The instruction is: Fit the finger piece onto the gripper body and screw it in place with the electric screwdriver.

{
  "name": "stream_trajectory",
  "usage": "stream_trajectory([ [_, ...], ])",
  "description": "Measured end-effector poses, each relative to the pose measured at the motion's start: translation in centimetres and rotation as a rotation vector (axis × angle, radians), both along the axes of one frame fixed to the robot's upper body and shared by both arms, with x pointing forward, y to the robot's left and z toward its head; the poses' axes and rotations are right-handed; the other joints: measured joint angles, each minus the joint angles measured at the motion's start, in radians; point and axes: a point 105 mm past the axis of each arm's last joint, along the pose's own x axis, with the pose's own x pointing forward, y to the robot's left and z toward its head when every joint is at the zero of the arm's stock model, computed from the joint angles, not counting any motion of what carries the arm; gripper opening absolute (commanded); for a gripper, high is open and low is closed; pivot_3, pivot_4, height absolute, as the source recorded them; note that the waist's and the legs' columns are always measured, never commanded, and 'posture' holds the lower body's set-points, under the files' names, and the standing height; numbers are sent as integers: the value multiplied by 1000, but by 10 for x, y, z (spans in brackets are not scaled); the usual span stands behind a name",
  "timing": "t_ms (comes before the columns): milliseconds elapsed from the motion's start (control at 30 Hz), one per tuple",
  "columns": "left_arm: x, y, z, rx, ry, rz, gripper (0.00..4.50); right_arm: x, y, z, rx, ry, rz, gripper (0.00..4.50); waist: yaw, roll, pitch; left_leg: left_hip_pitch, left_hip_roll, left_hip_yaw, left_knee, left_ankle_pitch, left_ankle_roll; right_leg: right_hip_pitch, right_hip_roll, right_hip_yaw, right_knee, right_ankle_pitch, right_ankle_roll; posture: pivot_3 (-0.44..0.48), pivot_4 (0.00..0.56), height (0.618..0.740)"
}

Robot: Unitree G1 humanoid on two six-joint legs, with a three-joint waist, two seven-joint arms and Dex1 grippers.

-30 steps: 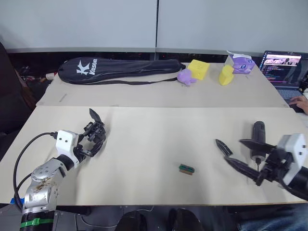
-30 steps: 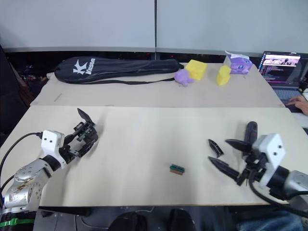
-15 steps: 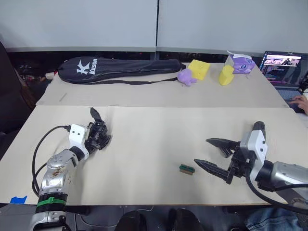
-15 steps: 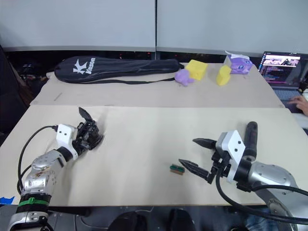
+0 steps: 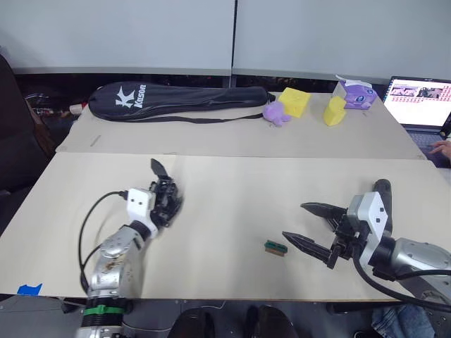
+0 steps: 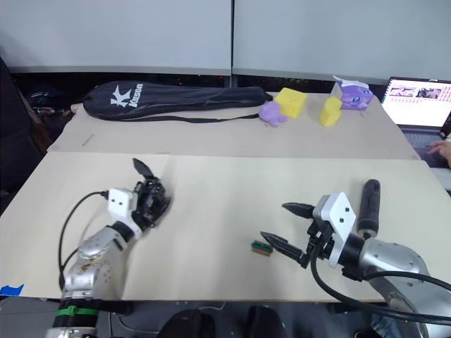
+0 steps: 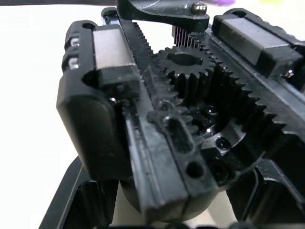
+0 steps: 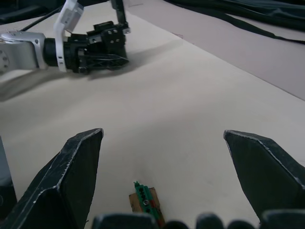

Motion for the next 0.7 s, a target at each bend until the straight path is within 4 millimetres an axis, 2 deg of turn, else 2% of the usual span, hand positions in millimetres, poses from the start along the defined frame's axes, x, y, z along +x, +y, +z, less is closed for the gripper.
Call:
stream_trajectory([
  [100, 4, -21, 5, 16, -8, 71, 2413, 1, 1, -1, 0, -4, -7, 4500, 1, 0, 0, 0, 0, 0, 0, 0, 0, 0, 1, 0, 0, 0, 0, 0, 150, 740],
  [233, 2, -30, -8, 77, 23, 97, 2413, 1, 6, -7, 4, 10, -5, 4500, -9, 0, 0, 0, 0, 0, 0, 0, 0, 0, 2, 0, 1, 0, 0, 0, 150, 740],
  [300, 2, -29, -8, 73, 24, 105, 3440, 2, 6, -8, -1, 9, -6, 4500, -10, 0, 0, 1, 0, 0, 0, 0, 0, 0, 1, 0, 1, 0, 0, 0, 150, 740],
  [400, -1, -28, -10, 73, 27, 64, 4481, 2, 9, -9, -3, 12, 4, 4500, -11, 0, 0, 1, 0, 0, 0, 0, 0, 0, 1, 1, 1, 0, 0, 0, 150, 740],
  [567, -9, -15, -10, 74, 53, -78, 4481, 4, 9, -10, -9, 12, 2, 4500, -13, 1, 0, 1, 1, 0, 0, 0, 0, 0, 1, 0, 1, 0, 0, 0, 150, 740],
  [700, -9, 12, -8, 130, 89, -213, 4481, 4, 9, -11, -12, 14, 1, 4500, -13, 1, 0, 1, 1, 0, 0, 0, 0, -1, 1, 0, 2, 0, -1, 0, 150, 740],
])
